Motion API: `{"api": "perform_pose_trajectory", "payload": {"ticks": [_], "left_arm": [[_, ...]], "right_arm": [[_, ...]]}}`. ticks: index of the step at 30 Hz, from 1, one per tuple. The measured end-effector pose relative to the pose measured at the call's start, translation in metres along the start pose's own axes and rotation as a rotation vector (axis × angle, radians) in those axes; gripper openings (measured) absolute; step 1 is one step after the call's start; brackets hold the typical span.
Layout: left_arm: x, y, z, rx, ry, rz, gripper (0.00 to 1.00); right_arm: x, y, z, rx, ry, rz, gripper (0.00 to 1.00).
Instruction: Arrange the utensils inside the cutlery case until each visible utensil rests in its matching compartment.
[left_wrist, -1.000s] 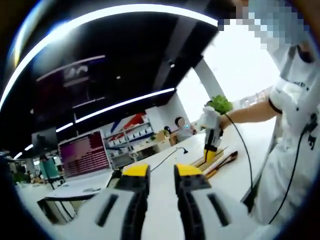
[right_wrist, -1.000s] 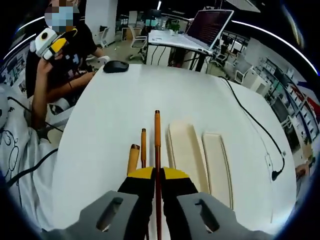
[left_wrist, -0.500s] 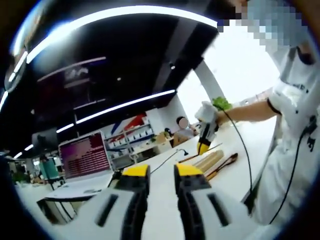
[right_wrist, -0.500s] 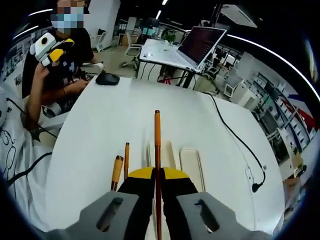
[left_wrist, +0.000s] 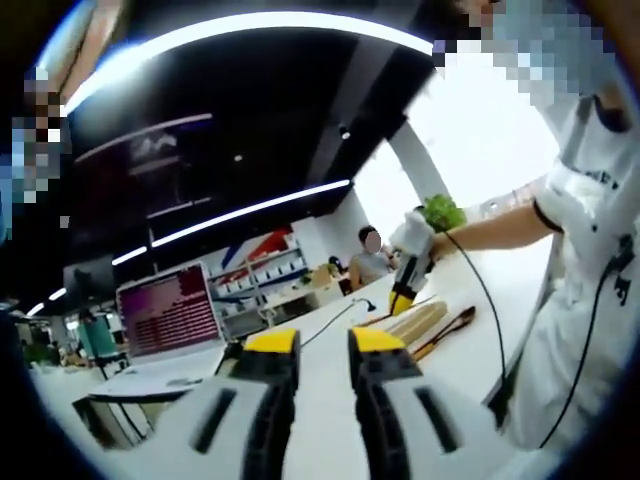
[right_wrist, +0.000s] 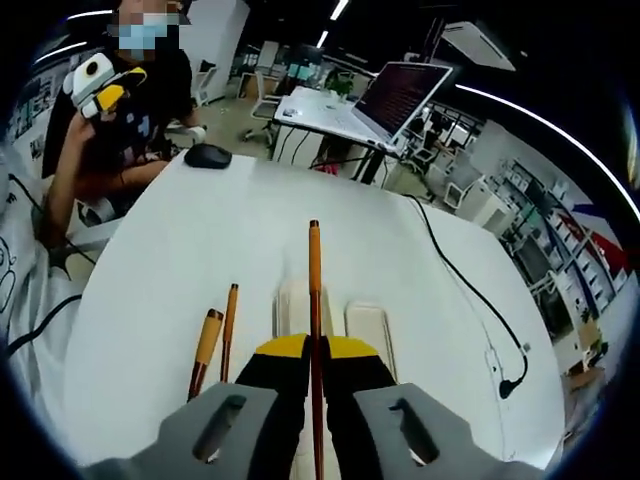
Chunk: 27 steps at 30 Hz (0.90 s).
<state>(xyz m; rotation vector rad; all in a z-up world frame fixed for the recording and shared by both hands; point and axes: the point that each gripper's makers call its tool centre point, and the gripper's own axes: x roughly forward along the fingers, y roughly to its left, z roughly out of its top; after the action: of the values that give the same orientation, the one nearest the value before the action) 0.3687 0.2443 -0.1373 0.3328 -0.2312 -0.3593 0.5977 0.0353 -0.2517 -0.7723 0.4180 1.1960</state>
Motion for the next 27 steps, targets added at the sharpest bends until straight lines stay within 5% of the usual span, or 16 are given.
{"api": "perform_pose_trajectory", "payload": {"ticks": [27], "left_arm": [[0.003,-0.003,-0.004,-0.005,0.012,-0.009,0.20]], "right_arm": [[0.014,-0.001,-0.030,-0.022,0.050,0.012,0.03]]}}
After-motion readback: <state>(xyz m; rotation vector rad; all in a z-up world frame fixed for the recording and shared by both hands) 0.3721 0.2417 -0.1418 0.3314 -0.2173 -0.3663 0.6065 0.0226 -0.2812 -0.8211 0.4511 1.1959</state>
